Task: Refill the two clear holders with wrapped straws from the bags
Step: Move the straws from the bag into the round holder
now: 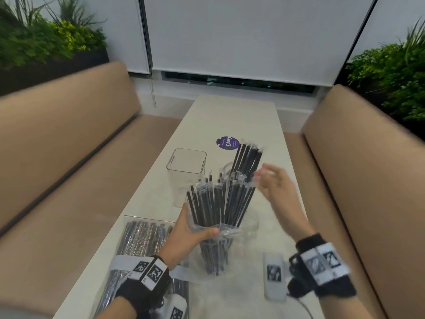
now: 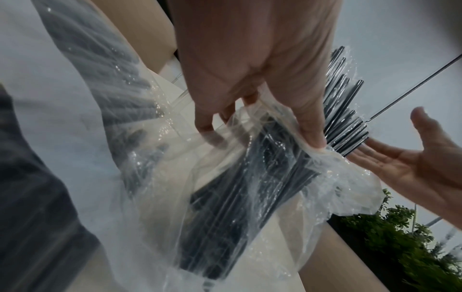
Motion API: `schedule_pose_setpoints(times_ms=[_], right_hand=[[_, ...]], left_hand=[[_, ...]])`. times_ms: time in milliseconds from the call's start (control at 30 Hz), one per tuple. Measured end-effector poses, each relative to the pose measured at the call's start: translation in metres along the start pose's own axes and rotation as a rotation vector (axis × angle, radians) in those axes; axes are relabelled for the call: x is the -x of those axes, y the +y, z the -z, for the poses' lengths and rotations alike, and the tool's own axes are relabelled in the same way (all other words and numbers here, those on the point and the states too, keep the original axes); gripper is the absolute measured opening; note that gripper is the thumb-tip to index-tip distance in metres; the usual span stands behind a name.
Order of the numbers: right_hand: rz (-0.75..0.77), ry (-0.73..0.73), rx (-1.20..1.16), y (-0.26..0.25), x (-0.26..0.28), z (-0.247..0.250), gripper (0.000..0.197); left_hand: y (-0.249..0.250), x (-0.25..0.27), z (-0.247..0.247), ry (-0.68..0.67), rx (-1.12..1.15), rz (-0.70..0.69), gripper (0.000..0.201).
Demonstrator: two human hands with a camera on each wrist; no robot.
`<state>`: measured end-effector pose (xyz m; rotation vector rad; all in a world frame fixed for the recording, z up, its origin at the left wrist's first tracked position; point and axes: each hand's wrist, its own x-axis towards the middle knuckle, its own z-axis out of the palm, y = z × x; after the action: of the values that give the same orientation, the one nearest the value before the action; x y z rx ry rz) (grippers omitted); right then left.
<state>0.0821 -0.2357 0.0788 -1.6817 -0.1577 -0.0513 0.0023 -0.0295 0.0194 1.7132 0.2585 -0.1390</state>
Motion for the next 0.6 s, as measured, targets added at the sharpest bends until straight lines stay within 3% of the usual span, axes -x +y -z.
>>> schedule_pose_setpoints(times_ms=[100, 167, 333, 600], right_hand=[[-0.022, -0.108, 0.075, 0.026, 0.029, -0.033, 0.075], [-0.017, -0.100, 0.029, 0.035, 0.035, -0.047, 0.062], [-0.017, -0.046, 0.009, 0.036, 0.034, -0.049, 0.032], [-0.001, 0.072, -0.050, 0.016, 0.026, -0.032, 0.014]], left_hand=[[-0.001, 0.000, -0.005, -0.018, -0.002, -0.034, 0.099], [-0.002, 0.000, -0.008, -0.032, -0.008, -0.057, 0.079], [-0.005, 0.003, -0.007, -0.003, -0.036, -0.039, 0.119], [-0.002, 0.008, -0.007, -0.005, -0.054, -0.034, 0.124]])
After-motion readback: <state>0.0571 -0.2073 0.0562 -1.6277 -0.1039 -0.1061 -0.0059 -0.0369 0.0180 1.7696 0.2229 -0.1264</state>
